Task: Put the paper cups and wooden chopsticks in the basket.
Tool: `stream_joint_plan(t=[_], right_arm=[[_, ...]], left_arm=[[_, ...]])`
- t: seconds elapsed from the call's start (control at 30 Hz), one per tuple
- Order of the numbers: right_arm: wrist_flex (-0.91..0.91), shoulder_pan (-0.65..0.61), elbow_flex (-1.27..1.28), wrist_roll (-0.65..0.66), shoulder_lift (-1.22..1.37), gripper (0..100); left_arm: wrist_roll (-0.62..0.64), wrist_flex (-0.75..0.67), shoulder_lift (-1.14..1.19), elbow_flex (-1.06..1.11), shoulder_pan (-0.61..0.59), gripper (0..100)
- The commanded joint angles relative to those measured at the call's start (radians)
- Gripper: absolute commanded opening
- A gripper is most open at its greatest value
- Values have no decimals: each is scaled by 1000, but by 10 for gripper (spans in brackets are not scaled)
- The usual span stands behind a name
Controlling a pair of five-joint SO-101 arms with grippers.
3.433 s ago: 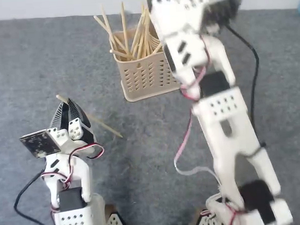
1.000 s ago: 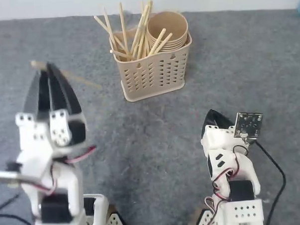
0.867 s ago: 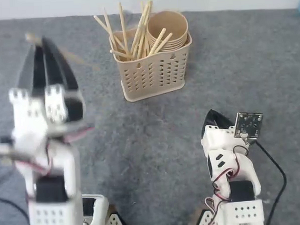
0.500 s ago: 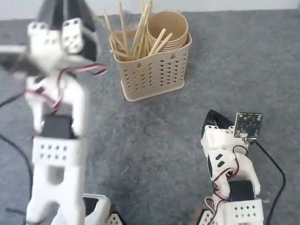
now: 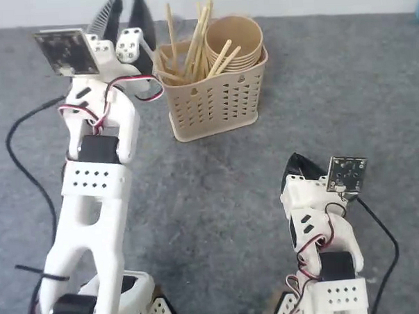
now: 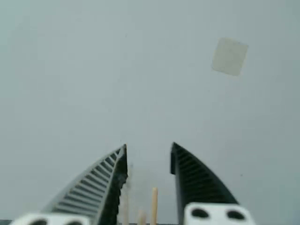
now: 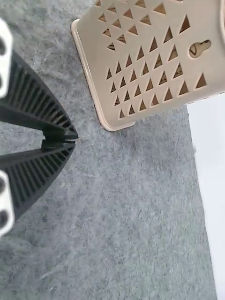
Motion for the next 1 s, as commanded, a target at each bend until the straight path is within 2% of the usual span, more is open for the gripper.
stream_joint_plan(t=[0.0, 0.13, 0.3, 0.37, 0.57, 0.83, 0.97], right_arm=[[2, 7, 17, -9, -19, 8], [4, 7, 17, -9, -19, 8], [16, 10, 17, -8, -22, 8], [31, 10, 17, -6, -28, 8], [38, 13, 17, -6, -30, 8], [119, 12, -15, 0, -30, 8], [199, 10, -49, 80, -30, 8]], left_arm=[[-8, 66, -44, -18, -6, 200], [-8, 195, -170, -18, -8, 148], [-8, 446, -408, 35, -8, 100], [-8, 486, -503, 93, -8, 86], [-29, 500, -789, 377, -17, 9], [-55, 500, -1183, 874, -103, 11], [-58, 502, -1381, 1107, -160, 11]])
